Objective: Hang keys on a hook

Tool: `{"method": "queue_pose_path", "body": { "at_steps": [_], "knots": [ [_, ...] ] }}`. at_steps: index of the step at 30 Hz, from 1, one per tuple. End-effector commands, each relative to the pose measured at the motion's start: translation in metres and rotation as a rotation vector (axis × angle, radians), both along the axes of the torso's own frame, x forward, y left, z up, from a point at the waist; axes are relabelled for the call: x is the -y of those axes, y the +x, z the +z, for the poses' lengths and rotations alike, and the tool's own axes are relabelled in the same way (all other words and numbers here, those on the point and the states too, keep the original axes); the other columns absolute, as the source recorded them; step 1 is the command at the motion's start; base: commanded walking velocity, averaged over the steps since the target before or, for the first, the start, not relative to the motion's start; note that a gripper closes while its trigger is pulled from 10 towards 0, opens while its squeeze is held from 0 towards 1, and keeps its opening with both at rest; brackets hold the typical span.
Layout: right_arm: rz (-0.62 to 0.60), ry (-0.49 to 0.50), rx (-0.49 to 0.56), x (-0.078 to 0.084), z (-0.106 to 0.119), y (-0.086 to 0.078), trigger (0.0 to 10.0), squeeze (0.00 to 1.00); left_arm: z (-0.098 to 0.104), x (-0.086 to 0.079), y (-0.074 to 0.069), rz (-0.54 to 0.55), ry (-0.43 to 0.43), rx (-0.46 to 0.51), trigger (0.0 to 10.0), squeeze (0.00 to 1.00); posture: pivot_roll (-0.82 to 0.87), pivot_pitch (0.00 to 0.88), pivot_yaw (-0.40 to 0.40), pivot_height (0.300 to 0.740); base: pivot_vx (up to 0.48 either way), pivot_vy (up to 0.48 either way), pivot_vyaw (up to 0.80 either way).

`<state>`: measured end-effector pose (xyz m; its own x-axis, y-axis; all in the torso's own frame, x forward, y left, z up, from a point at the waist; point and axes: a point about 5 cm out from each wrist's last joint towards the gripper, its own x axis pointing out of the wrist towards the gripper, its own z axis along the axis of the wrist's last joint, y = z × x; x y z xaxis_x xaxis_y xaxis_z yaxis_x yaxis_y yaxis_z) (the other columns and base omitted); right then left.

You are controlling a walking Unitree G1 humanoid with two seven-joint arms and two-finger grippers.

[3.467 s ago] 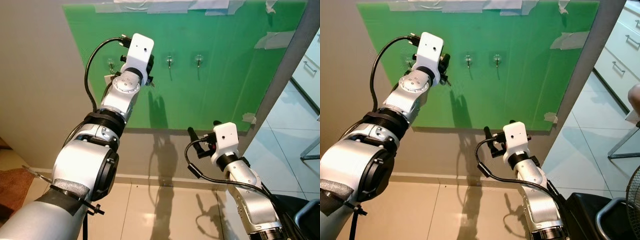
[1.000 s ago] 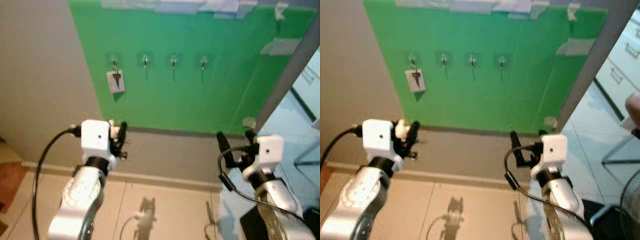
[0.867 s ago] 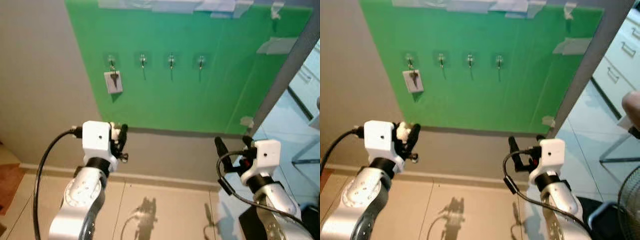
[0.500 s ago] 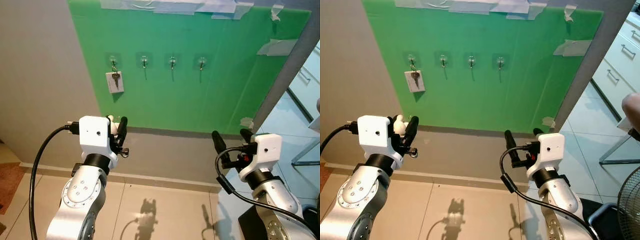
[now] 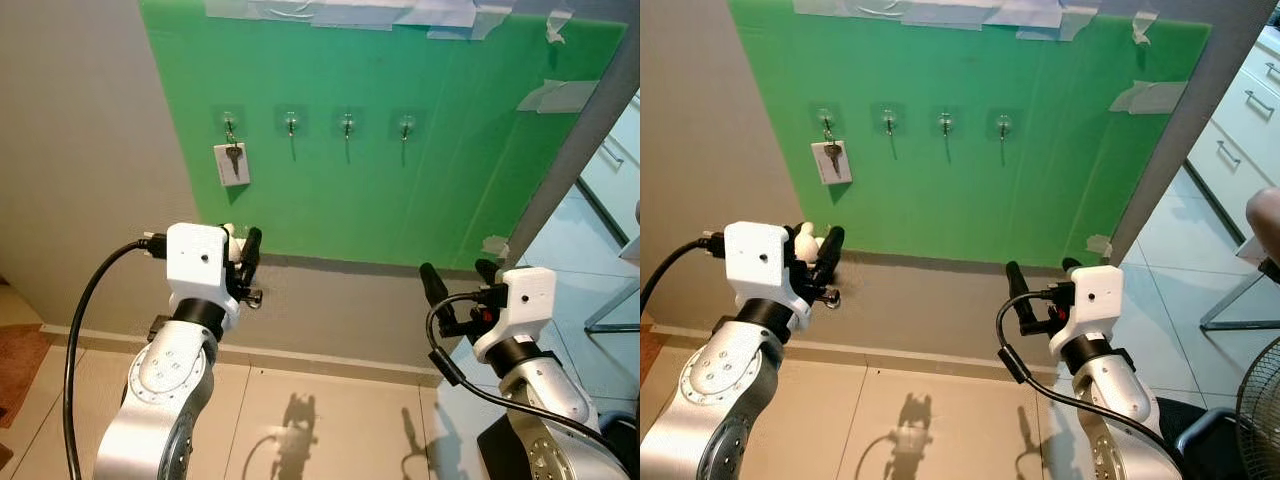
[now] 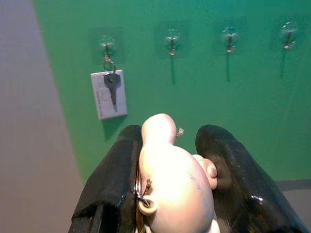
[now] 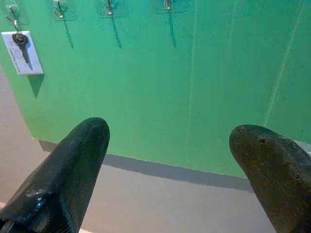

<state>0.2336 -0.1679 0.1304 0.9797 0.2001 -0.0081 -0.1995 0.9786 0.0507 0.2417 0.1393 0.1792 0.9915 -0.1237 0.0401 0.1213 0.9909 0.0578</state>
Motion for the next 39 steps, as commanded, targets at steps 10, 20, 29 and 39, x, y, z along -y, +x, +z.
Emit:
{"method": "queue_pose_path", "body": {
  "at_steps": [10,20,29,39],
  "knots": [
    [0.002,-0.016,0.002,-0.002,0.002,0.007,10.0,0.00,0.019,0.002,0.008,-0.010,0.070,0.091,0.0,0.00,-0.07,0.000,-0.011,0.740,0.480,0.000,0.00],
    [0.010,-0.017,-0.003,-0.006,0.000,0.010,10.0,0.00,0.020,-0.002,0.014,0.011,0.041,0.089,0.0,0.00,-0.07,0.000,-0.009,0.740,0.475,0.000,0.00],
    [0.013,-0.016,-0.012,-0.007,-0.004,0.009,10.0,0.00,0.022,0.000,0.016,-0.001,0.045,0.102,0.0,0.00,-0.07,0.000,-0.005,0.740,0.400,0.000,0.00],
    [0.018,-0.015,-0.017,-0.011,-0.005,0.008,10.0,0.00,0.040,-0.002,0.033,0.017,0.085,0.148,0.0,0.00,-0.08,0.000,0.001,0.740,0.030,0.000,0.00]
  ]
}}
